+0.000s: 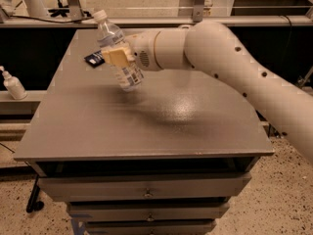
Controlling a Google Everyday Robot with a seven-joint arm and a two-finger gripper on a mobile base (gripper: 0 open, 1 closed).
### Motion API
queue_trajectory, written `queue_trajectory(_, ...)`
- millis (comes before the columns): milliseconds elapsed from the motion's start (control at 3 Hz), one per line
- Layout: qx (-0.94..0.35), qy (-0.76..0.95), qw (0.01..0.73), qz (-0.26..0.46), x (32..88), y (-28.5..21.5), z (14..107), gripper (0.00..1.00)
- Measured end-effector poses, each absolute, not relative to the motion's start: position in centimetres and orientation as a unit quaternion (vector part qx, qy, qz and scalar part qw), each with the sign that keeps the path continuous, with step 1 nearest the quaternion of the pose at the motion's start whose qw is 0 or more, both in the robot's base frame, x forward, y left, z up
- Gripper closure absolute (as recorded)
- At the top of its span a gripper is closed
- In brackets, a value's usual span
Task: Place blue plastic bottle upright
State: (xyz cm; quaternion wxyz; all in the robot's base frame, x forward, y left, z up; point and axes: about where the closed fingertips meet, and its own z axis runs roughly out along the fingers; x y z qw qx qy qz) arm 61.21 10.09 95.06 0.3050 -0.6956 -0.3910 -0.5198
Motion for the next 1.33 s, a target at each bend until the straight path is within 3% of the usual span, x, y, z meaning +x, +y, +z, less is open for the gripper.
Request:
queue_trajectory(333, -0.642, -0.452, 0.250, -0.567, 61.2, 10.8, 94.4, 1.00)
queue_trajectory(667, -0.605, -0.461, 0.241, -0.602, 61.6, 11.4, 95.3, 1.00)
queue_trajectory(1333, -0.606, -0.397, 0.287, -0.627, 63.0, 10.3, 95.7, 1.00)
